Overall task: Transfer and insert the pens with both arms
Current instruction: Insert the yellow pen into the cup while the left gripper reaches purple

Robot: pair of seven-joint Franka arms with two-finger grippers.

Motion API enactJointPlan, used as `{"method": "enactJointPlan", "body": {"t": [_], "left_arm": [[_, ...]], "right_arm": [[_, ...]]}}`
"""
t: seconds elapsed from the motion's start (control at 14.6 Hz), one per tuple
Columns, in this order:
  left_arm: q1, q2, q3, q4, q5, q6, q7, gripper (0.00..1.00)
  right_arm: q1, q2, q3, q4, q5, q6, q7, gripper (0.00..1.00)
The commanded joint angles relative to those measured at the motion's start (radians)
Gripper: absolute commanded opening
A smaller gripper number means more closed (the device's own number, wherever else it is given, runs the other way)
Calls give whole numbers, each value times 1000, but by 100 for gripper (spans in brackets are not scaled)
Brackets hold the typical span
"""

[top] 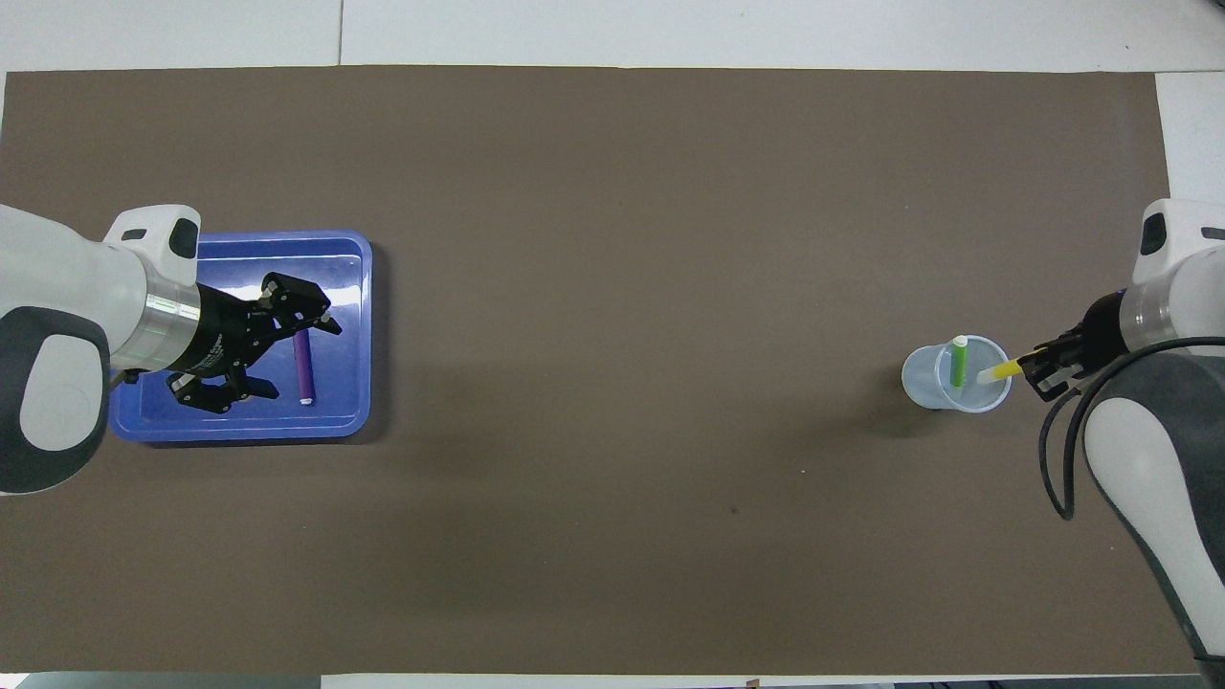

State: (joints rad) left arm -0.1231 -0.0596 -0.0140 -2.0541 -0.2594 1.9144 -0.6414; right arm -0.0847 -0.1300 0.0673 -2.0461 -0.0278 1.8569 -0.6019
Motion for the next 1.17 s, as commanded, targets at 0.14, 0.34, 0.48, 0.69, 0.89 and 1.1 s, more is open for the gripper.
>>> {"method": "enactJointPlan", "body": {"t": [0.14, 0.34, 0.48, 0.69, 0.89, 1.1], "left_arm": [[42, 50, -9, -87, 132, 159, 290, 100], [54, 95, -9, -90, 163, 207, 495, 100], [60, 115, -9, -90, 163, 251, 566, 100], [62, 184, -9, -92, 163, 331, 572, 100], [63, 219, -9, -98, 164, 370, 585, 100], [54, 253, -8, -98, 164, 391, 582, 99]], "right_arm": [[-13, 12, 11, -75, -21, 86, -7, 0], [-15, 23, 11, -80, -20, 110, -6, 0], [-13, 23, 11, -83, -20, 111, -6, 0], [-13, 24, 11, -80, -20, 111, -6, 58], [-17, 23, 9, -68, -20, 94, -15, 94], [-36, 6, 3, -8, 15, 23, -16, 100]]}}
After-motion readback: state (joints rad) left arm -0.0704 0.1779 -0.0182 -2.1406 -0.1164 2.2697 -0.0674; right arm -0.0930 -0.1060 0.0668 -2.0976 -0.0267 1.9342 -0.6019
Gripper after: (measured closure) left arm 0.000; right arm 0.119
